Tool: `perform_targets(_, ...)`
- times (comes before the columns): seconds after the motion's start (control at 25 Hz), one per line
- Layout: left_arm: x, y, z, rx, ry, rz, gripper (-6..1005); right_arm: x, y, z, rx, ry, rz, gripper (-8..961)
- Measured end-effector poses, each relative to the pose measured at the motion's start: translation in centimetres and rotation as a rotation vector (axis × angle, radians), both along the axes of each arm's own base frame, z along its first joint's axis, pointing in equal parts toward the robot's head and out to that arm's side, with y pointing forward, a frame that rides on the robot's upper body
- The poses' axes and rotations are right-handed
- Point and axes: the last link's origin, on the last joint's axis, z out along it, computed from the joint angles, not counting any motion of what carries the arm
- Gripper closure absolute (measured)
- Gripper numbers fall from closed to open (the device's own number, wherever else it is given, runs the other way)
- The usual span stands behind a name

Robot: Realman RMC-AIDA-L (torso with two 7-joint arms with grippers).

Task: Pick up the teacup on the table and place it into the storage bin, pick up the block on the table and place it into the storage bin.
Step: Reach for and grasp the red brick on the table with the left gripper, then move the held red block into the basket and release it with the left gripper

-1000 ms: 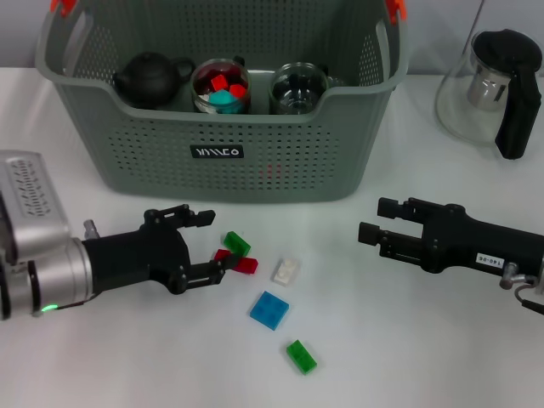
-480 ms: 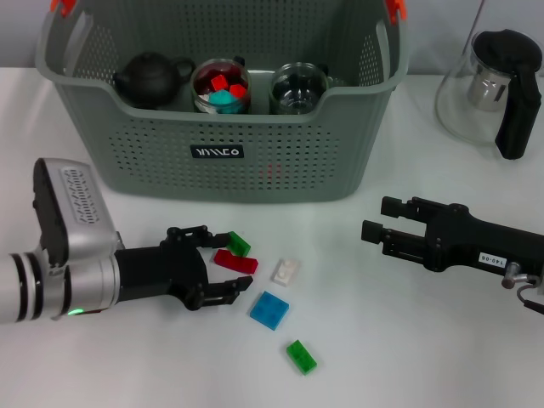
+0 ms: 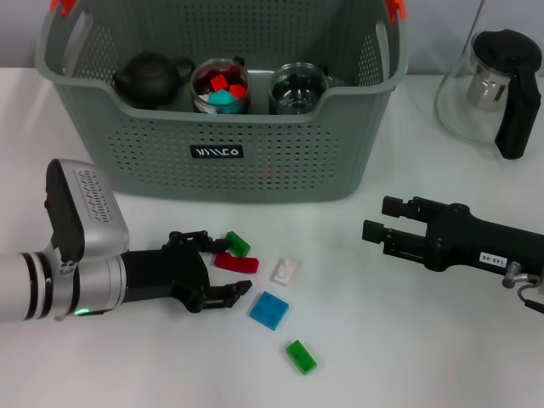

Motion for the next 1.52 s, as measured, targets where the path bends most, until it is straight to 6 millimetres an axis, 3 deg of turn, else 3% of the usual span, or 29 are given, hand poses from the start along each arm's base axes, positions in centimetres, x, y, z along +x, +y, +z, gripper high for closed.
perform_targets(0.56, 0.0, -0.6, 0.3, -0.028, -0.007, -0.021, 276, 0.0, 0.2, 0.2, 0.004, -0.004, 0.003, 238)
perform_targets(0.8, -0.2, -0.1, 0.4, -0.001, 0.017, -0.016, 353, 0.0, 0.2, 0.2, 0.004, -0.004, 0.003, 238)
perform_targets(1.24, 0.4, -0.1, 0.8, -0.01, 0.007, -0.052, 807, 0.1, 0.1, 0.3, 0.002, -0.003, 0.003, 239)
perform_targets(1.4, 1.7, -0.4, 2.3, -0.019, -0.087, -0.087, 811, 0.1, 0.1, 0.3, 0.001, -0.002, 0.004, 239)
perform_targets(1.52, 3.4, -0.5, 5.6, -0.003, -0.24, -0.145, 814, 0.1, 0.1, 0.3, 0.001, -0.002, 0.004, 239)
